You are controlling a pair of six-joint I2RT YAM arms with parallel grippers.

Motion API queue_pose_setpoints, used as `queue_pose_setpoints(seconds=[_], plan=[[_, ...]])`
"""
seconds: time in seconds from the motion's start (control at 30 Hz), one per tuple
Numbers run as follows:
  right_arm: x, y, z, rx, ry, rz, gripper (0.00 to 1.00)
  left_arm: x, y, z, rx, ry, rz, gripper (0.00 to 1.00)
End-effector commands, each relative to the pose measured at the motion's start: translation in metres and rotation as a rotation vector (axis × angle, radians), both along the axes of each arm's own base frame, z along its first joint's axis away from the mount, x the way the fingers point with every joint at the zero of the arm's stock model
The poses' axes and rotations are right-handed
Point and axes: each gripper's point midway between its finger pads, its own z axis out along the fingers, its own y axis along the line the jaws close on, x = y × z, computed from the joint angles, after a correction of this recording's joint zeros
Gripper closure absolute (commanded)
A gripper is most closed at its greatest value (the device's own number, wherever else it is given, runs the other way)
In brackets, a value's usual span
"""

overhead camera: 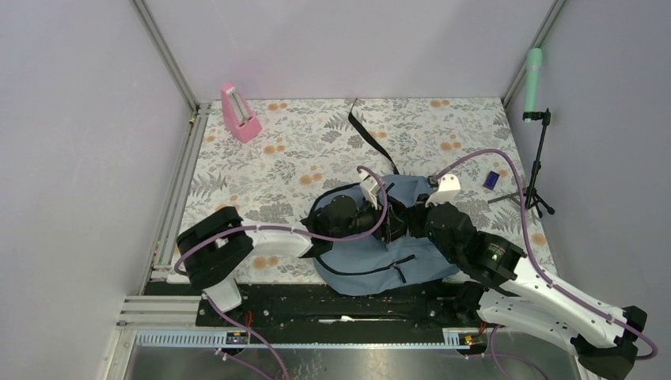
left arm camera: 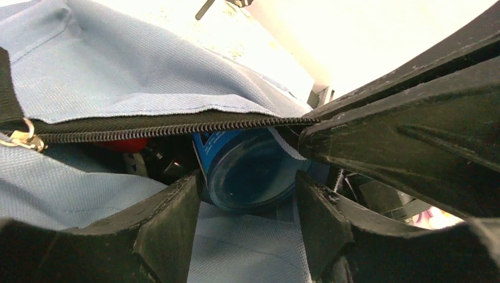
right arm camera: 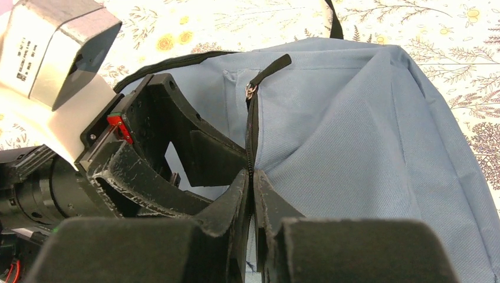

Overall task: Pack the student bag
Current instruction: Place the personal item in the student bag, then zip the student bag at the center of the board.

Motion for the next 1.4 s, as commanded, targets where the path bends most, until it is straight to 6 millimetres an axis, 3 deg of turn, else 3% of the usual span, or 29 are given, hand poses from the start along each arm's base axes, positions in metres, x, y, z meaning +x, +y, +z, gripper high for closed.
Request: queue_pose_setpoints(seconds=[0.0,0.27,0.4,0.53,0.63,0.73,0.83,1.0,1.13,1.37], plan=[[0.009,0.021,0.036,0.166,-0.086,0.011,0.9,0.005,0.017,0.013,0.021,-0.076,0.071,0.38],[0.001,0.029,0.0,0.127,0.014,0.045,0.88,0.01,0.104,-0.006,0.255,0.003,0.325,0.04],[-0.004,0.024,-0.003,0.106,0.021,0.058,0.64,0.008,0.146,-0.011,0.373,0.05,0.433,0.01],[-0.007,0.014,0.011,0.073,-0.008,0.072,0.37,0.01,0.194,-0.023,0.475,0.107,0.538,0.01],[-0.005,-0.002,0.025,0.034,-0.029,0.02,0.24,0.015,0.227,-0.033,0.509,0.159,0.612,0.01],[0.003,-0.014,0.038,-0.028,-0.059,-0.022,0.18,0.014,0.244,-0.039,0.493,0.194,0.638,0.01],[0.013,-0.012,0.044,-0.034,-0.034,-0.016,0.17,0.014,0.243,-0.03,0.433,0.188,0.619,0.01],[0.045,-0.002,0.035,0.068,0.101,0.006,0.21,0.029,0.225,0.002,0.388,0.084,0.504,0.01],[0.069,0.009,0.026,0.095,0.164,-0.005,0.25,0.051,0.197,0.03,0.401,-0.037,0.362,0.01],[0.105,0.025,0.004,0.148,0.28,-0.064,0.33,0.101,0.14,0.056,0.406,-0.213,0.168,0.01]])
